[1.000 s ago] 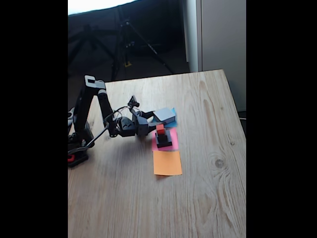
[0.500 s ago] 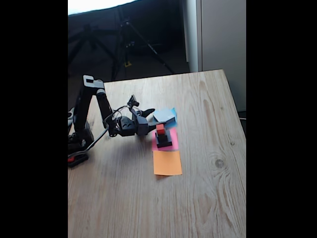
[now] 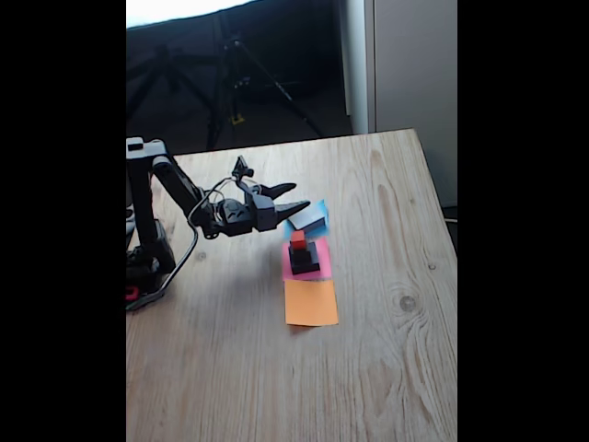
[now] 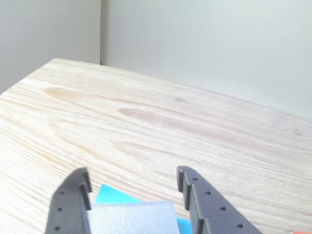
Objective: Tower of hanoi
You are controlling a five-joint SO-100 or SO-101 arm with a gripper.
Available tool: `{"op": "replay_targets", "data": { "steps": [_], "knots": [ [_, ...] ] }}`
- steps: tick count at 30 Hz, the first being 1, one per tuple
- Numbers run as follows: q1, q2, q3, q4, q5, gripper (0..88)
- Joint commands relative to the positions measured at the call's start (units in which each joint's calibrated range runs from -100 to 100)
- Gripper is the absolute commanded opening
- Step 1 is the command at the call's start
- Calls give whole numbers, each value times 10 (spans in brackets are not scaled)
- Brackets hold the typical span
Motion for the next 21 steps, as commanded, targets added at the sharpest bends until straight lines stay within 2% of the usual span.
{"op": "replay_targets", "data": {
  "steps": [1,2,7,9,13,14,17,21],
  "knots": [
    [-6,-117,2,76,7,26],
    [-6,-145,1,109,7,3],
    [-2,-279,-21,301,7,2],
    [2,-335,-64,429,-15,2],
    [17,-422,-222,773,-58,2],
    [21,-439,-259,854,-52,2],
    [32,-474,-355,1027,-43,2],
    [50,-492,-479,1182,-50,2]
  ]
}}
